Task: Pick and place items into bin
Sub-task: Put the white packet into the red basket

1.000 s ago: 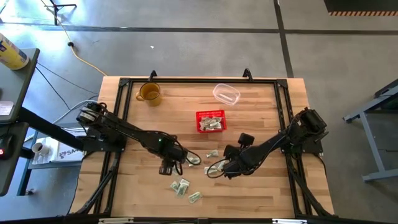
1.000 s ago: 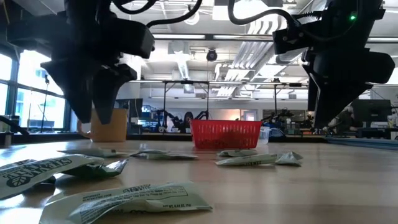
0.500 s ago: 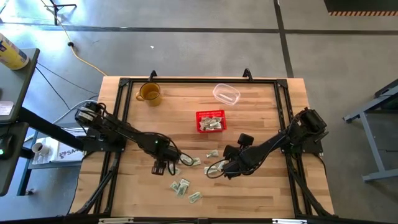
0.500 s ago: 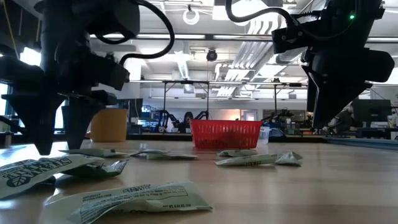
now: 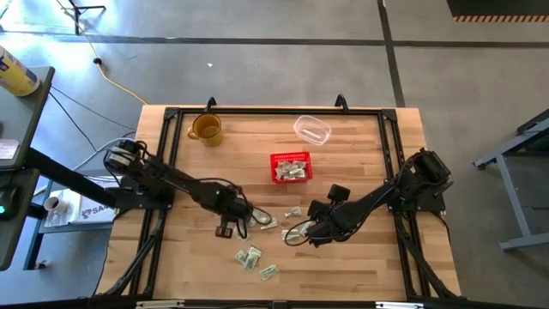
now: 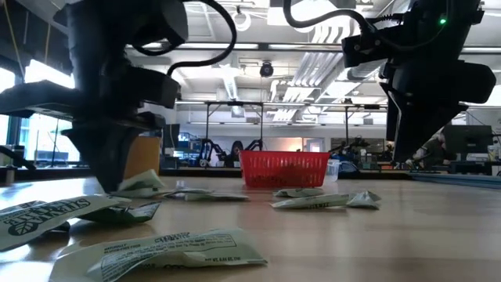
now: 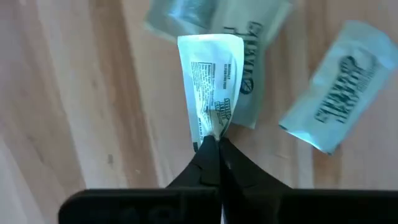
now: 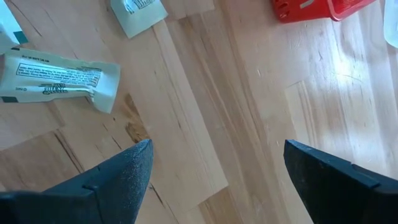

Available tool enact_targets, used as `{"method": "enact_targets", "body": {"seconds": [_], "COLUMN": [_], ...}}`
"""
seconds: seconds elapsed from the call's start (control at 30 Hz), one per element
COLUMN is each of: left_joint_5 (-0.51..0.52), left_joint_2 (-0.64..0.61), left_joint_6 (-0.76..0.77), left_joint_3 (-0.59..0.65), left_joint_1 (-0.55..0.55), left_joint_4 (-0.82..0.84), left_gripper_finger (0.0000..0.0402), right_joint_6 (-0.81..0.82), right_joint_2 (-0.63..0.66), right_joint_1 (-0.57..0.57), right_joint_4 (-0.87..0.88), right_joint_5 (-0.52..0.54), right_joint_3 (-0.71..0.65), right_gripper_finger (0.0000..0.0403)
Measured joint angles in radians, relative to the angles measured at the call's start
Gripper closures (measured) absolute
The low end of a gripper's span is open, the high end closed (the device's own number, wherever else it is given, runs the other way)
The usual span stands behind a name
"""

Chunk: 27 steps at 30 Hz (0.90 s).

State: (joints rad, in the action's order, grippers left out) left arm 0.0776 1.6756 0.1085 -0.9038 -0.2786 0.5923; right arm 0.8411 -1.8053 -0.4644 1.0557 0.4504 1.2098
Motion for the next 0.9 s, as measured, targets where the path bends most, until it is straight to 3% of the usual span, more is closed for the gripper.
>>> {"method": "enact_targets", "body": {"seconds": [0.33,0.5,0.63,0.8,0.9], "left_joint_5": [0.016,0.019,0.019,0.002,0.002], "left_joint_2": [-0.106,-0.124,-0.069,0.08,0.181], "left_joint_6": [-0.053,-0.145,-0.23,-0.314,-0.314], "left_joint_3": [-0.062,-0.164,-0.237,-0.373,-0.461], "left_joint_1": [0.116,0.211,0.313,0.417,0.451], "left_joint_4": [0.138,0.072,-0.07,-0.117,-0.119], "left_gripper_finger": [0.038,0.038,0.038,0.0377,0.0345], "right_joint_6": [0.057,0.093,0.154,0.212,0.225], "right_joint_2": [0.0,0.0,0.0,0.0,-0.001], "right_joint_1": [0.0,-0.005,-0.024,-0.051,-0.064], "right_joint_4": [0.014,0.015,0.012,-0.01,-0.02], "right_joint_5": [-0.019,-0.034,-0.058,-0.099,-0.103], "right_joint_3": [0.0,-0.031,-0.077,-0.113,-0.113], "right_gripper_finger": [0.0052,0.0052,0.0052,0.0052,0.0052]}}
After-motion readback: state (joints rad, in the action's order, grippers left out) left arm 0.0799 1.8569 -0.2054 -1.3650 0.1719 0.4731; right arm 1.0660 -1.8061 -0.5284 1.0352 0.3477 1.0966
